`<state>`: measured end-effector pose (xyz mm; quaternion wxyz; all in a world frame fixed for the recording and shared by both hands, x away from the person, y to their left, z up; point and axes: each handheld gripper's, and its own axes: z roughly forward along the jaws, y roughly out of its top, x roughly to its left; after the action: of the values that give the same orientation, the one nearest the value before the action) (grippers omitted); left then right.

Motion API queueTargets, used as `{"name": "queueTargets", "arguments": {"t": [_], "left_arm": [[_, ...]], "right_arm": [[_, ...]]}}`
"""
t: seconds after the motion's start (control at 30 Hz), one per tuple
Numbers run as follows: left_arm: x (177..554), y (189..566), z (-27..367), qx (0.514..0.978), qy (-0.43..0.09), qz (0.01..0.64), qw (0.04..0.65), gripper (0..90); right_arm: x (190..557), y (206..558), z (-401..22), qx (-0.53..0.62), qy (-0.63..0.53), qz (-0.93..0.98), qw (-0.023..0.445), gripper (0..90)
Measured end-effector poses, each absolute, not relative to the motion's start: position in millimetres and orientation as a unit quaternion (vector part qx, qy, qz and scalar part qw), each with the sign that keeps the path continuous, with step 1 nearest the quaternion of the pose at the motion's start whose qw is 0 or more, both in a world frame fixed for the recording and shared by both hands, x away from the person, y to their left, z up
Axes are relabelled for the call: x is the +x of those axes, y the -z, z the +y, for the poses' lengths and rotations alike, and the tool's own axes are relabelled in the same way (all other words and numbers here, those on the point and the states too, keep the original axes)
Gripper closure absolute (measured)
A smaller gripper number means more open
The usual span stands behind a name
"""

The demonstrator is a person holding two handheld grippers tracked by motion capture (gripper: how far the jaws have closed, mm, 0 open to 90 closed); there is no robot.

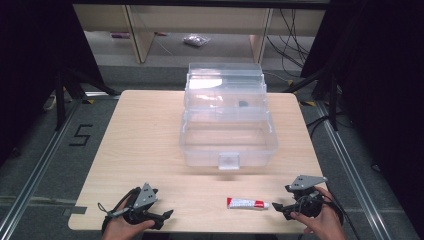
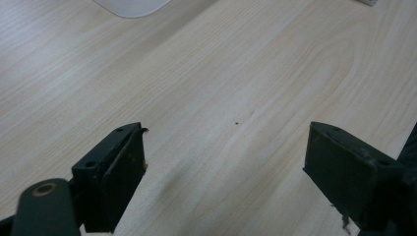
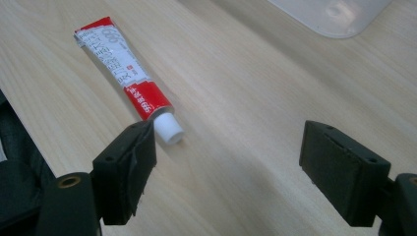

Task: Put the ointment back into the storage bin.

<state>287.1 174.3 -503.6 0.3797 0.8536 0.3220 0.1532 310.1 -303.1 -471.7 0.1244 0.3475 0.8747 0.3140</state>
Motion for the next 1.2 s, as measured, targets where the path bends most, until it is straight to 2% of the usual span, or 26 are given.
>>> {"name": "queueTargets", "arguments": {"t": [0.93,1.2], "left_arm": [[288,503,175,0.856,-0.157,0.32,0.375,15.2],[288,502,176,0.857,-0.159,0.314,0.376,15.2]], "right_arm": [[319,459,-289,0.31,-0.285,0.899,0.117,24.9],[323,448,-273,0.311,-0.256,0.909,0.11,25.0]]}}
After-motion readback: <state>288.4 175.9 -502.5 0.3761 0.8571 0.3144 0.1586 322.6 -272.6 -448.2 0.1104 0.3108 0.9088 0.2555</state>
